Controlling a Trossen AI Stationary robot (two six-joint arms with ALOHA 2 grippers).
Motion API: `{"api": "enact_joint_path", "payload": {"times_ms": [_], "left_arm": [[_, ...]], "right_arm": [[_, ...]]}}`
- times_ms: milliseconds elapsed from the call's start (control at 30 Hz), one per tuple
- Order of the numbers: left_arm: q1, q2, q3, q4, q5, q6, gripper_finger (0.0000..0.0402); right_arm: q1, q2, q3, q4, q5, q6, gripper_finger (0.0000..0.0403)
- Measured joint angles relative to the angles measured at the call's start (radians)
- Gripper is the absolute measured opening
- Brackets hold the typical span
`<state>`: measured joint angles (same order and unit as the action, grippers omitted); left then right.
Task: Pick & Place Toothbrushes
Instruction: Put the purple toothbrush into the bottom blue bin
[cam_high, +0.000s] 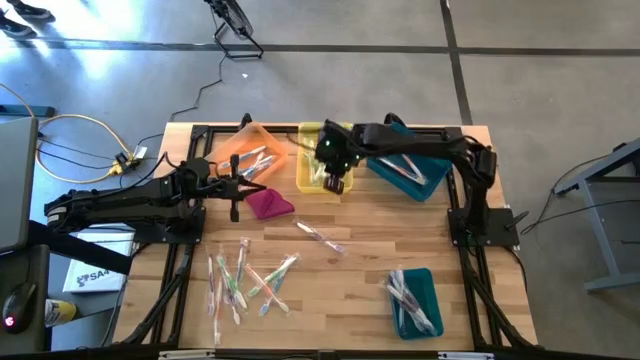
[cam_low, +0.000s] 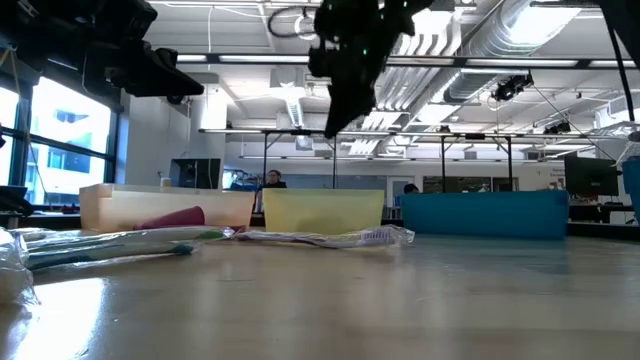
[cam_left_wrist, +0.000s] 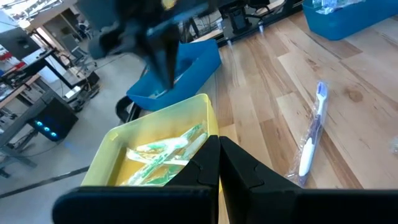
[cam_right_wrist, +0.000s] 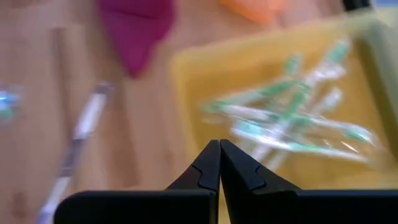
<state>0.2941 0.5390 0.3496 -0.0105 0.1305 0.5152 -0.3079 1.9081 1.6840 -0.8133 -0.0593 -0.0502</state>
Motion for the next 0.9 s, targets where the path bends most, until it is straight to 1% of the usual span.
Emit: {"api": "enact_joint_path", "payload": {"times_ms": [133,233,300,367,433,500,567,733,800,900], "left_arm": [[0.0,0.0,0.0,-0.004,0.0,0.0,0.0],[0.0,0.0,0.0,-0.027,-0.001,0.001,0.0],[0.0,0.0,0.0,-0.041,-0.001,0.001,0.0],[0.0,0.0,0.0,-0.061,-0.001,0.003,0.0],[0.0,0.0,0.0,-0.069,-0.001,0.003,0.0],[0.0,0.0,0.0,-0.064,-0.001,-0.002,0.0],[0.0,0.0,0.0,-0.056,-0.001,-0.022,0.0],[0.0,0.0,0.0,-0.073,0.02,-0.049,0.0],[0.0,0.0,0.0,-0.082,0.024,-0.049,0.0],[0.0,0.0,0.0,-0.09,0.025,-0.052,0.0]], "right_arm": [[0.074,-0.025,-0.016,0.012,0.006,0.029,0.0003],[0.119,-0.044,-0.068,0.03,0.06,0.093,0.0003],[0.149,-0.052,-0.13,0.064,0.121,0.16,0.0003],[0.177,-0.057,-0.203,0.122,0.156,0.23,0.0003],[0.203,-0.061,-0.265,0.189,0.148,0.289,0.0003],[0.229,-0.062,-0.297,0.251,0.119,0.326,0.0003],[0.258,-0.063,-0.311,0.297,0.108,0.346,0.0003],[0.323,-0.063,-0.312,0.407,0.129,0.333,0.0003],[0.343,-0.068,-0.312,0.415,0.129,0.337,0.0003],[0.38,-0.087,-0.31,0.35,0.12,0.36,0.0003]]}}
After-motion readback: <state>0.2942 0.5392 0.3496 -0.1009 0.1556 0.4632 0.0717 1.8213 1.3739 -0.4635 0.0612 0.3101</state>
